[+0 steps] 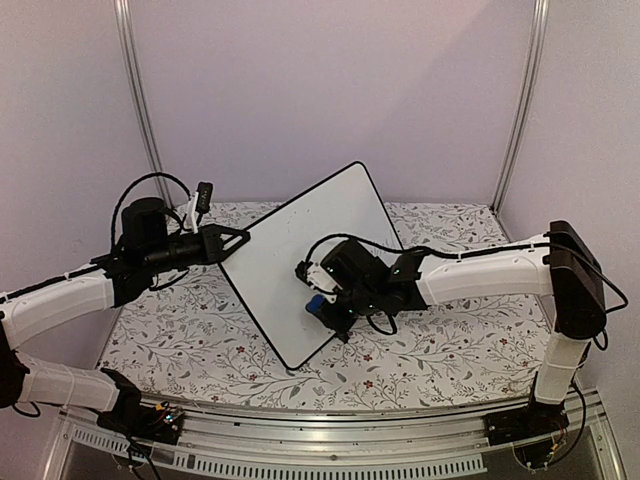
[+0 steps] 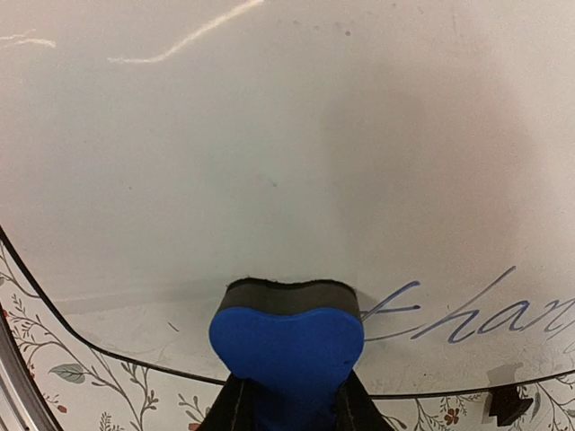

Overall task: Erase the whiteboard
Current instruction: Erase the whiteboard on the whiteboard stand.

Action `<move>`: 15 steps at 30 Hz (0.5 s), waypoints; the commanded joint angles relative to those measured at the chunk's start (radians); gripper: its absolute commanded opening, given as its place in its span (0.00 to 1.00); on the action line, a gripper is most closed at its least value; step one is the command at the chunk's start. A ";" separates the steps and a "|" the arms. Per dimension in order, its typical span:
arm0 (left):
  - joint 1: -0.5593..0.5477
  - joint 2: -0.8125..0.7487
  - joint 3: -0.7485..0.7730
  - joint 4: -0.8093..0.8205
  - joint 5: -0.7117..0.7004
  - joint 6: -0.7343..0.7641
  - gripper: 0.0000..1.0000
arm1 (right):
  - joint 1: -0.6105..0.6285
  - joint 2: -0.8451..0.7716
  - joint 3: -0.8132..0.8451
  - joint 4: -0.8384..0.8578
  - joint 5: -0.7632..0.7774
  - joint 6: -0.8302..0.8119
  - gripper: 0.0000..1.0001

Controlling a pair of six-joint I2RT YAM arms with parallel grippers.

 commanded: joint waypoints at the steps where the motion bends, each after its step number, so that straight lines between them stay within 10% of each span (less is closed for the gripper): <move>1: -0.016 -0.017 0.023 0.037 0.059 0.010 0.00 | -0.023 0.013 0.030 0.054 0.028 -0.008 0.00; 15: -0.016 -0.006 0.022 0.043 0.064 0.005 0.00 | -0.023 -0.032 -0.196 0.092 -0.034 0.074 0.00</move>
